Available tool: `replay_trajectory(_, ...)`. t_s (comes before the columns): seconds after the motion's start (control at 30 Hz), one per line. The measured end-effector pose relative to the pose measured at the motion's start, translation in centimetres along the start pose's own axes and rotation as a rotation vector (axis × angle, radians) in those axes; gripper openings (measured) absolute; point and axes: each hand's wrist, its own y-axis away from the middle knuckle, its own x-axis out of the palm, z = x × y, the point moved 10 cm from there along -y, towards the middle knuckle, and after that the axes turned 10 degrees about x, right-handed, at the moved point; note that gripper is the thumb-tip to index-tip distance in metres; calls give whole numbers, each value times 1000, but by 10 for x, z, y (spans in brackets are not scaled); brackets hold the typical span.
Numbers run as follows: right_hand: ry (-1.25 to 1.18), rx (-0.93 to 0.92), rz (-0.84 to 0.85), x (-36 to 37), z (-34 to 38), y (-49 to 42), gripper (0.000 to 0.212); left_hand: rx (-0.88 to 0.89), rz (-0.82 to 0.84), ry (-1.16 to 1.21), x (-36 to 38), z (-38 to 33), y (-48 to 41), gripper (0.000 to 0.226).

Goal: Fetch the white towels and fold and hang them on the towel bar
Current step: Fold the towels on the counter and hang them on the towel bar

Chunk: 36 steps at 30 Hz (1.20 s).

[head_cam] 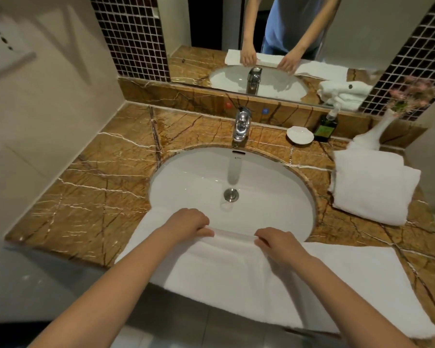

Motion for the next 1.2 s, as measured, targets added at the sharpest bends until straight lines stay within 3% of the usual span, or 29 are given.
replay_trajectory(0.33,66,-2,-50,5,4,-2,22,-168,-70,-66,-5,96,64,22)
replay_trajectory(0.57,15,31,-27,14,2,-8,21,-498,-531,550,-15,140,120,20)
replay_trajectory(0.93,-65,70,23,15,1,-7,13,-516,-775,721,-8,129,138,14)
replay_trajectory(1.2,-111,79,11,5,7,-13,7,-698,-635,457,-18,134,139,16)
